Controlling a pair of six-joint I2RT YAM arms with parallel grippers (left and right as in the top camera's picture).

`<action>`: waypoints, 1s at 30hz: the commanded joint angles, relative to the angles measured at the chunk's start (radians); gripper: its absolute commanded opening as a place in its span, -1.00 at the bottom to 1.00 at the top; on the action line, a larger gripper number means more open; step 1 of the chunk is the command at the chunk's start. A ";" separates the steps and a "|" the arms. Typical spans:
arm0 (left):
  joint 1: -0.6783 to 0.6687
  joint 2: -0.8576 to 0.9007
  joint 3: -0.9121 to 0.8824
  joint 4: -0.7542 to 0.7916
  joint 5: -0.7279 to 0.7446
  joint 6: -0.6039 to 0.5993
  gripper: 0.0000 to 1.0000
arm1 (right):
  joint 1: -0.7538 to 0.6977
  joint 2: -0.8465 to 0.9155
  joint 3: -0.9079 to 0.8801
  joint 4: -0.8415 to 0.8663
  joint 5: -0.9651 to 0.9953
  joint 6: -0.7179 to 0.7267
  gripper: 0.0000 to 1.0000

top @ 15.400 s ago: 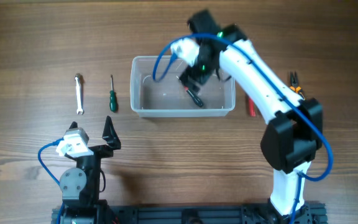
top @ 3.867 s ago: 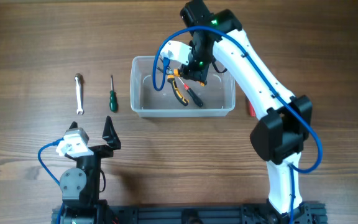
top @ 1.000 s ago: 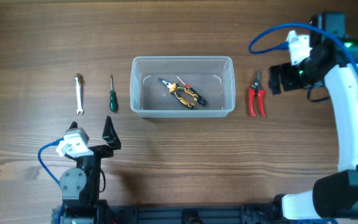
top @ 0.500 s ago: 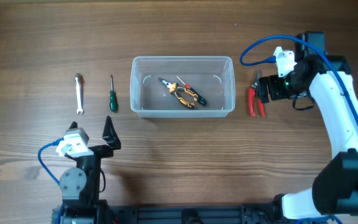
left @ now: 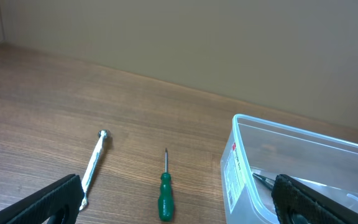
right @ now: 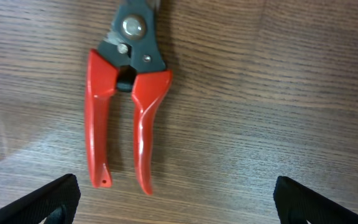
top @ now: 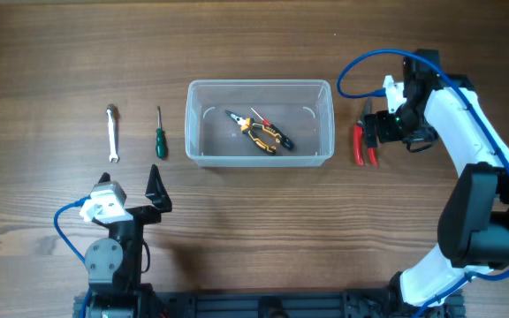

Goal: Pack container
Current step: 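Lower the right gripper toward the red-handled shears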

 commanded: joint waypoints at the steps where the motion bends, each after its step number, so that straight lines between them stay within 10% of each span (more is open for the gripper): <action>1: 0.006 -0.007 -0.007 0.006 0.005 -0.005 0.99 | -0.027 0.016 -0.006 0.017 0.018 0.022 1.00; 30: 0.006 -0.007 -0.007 0.006 0.005 -0.005 0.99 | -0.062 0.095 -0.006 0.062 -0.015 0.017 1.00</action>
